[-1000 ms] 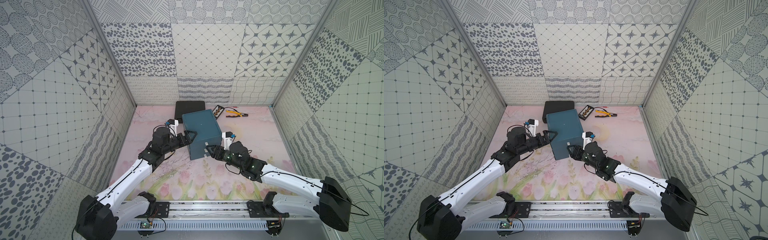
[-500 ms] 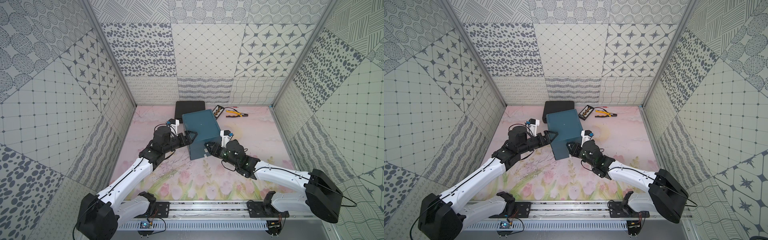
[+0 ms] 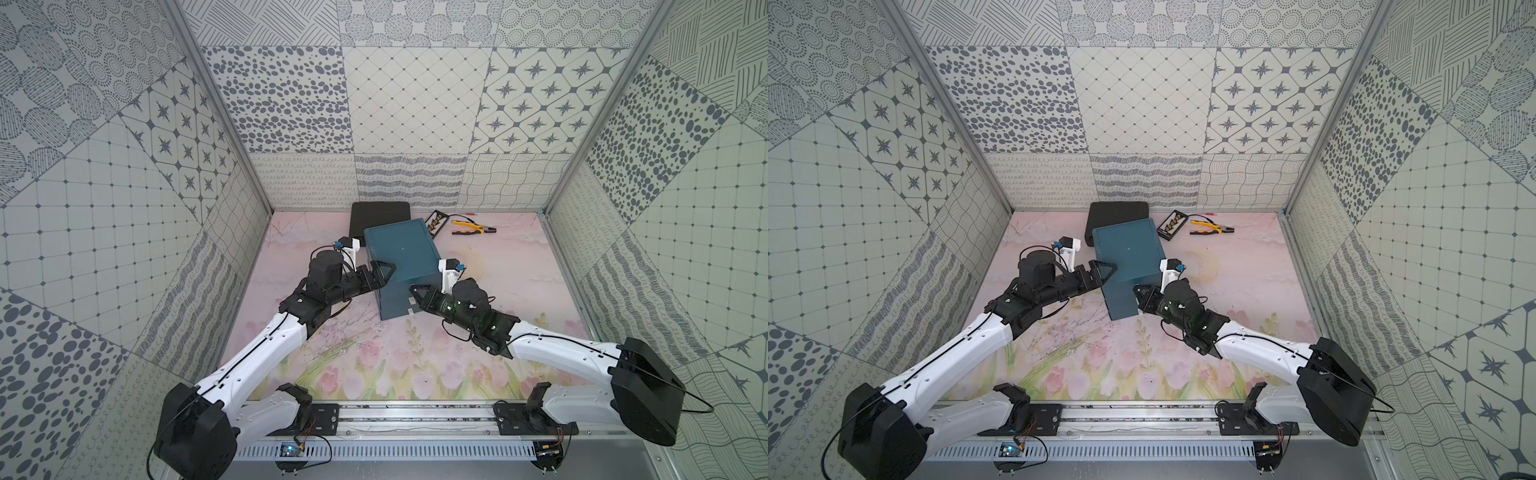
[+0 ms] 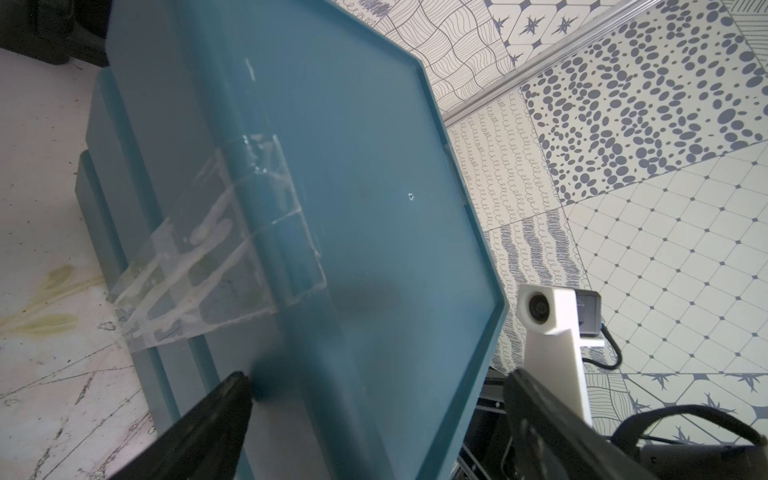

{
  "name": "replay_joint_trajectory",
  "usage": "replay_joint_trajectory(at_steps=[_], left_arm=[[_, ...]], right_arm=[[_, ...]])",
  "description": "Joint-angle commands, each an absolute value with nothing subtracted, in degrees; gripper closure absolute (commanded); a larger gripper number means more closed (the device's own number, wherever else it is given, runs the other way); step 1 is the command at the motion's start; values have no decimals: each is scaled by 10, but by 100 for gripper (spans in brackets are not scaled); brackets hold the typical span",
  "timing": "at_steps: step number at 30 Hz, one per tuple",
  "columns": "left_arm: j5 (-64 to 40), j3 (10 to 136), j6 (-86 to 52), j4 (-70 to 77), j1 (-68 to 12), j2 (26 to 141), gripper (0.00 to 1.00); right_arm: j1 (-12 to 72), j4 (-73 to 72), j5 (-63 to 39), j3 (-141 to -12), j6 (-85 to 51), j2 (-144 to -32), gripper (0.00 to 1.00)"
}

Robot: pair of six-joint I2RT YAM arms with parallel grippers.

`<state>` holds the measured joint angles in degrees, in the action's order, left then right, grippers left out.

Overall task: Take the cookies out of the drawer
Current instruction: Open the drawer in the storage box.

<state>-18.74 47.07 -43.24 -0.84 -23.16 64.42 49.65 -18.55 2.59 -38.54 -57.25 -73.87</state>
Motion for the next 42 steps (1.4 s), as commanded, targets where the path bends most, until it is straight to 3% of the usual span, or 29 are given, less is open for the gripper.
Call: replay_joint_trajectory(at_steps=[1, 7, 42], left_arm=[[-194, 481, -418, -1, -235, 652, 1], [-194, 486, -421, 1, -239, 658, 1], [-145, 515, -439, -4, -240, 692, 2]], right_arm=[[493, -188, 39, -404, -557, -738, 93], [502, -154, 50, -406, -547, -718, 100], [641, 5, 132, -367, -583, -596, 100]])
